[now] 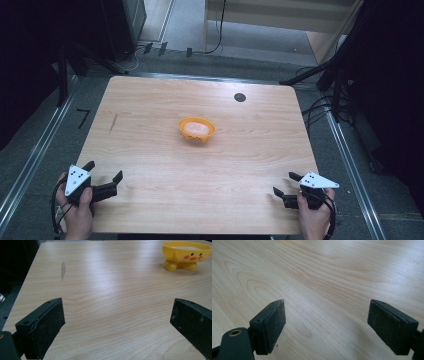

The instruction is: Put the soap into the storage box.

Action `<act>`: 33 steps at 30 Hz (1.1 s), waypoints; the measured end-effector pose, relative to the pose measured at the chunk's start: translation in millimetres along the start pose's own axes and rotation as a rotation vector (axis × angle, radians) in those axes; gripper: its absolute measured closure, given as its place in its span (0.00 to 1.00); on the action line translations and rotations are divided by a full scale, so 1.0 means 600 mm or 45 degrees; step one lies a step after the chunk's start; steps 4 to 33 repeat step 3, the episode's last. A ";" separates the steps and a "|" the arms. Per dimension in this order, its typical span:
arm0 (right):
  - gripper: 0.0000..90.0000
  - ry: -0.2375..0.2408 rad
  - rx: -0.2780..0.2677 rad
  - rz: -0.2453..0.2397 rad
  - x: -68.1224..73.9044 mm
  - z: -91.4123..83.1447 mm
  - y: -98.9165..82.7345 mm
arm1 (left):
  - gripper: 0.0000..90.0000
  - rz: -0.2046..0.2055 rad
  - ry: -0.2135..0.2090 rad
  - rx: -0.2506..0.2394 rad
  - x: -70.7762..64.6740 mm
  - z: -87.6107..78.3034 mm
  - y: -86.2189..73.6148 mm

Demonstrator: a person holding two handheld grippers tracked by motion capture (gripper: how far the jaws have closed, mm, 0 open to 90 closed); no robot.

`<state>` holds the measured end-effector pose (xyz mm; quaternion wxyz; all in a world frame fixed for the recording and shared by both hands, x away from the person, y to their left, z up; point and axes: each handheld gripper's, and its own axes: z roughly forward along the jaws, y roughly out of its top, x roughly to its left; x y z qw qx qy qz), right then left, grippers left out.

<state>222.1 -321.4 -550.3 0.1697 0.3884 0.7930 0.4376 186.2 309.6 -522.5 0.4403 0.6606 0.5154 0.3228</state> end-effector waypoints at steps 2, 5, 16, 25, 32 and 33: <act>0.18 -0.010 -0.006 -0.003 0.000 0.000 0.000 | 0.00 0.000 -0.001 0.002 0.000 0.001 0.000; 0.18 -0.019 -0.005 -0.006 0.001 0.000 0.000 | 0.00 0.002 0.000 0.001 0.000 0.001 0.000; 0.18 -0.019 -0.005 -0.006 0.001 0.000 0.000 | 0.00 0.002 0.000 0.001 0.000 0.001 0.000; 0.18 -0.019 -0.005 -0.006 0.001 0.000 0.000 | 0.00 0.002 0.000 0.001 0.000 0.001 0.000; 0.18 -0.019 -0.005 -0.006 0.001 0.000 0.000 | 0.00 0.002 0.000 0.001 0.000 0.001 0.000; 0.18 -0.019 -0.005 -0.006 0.001 0.000 0.000 | 0.00 0.002 0.000 0.001 0.000 0.001 0.000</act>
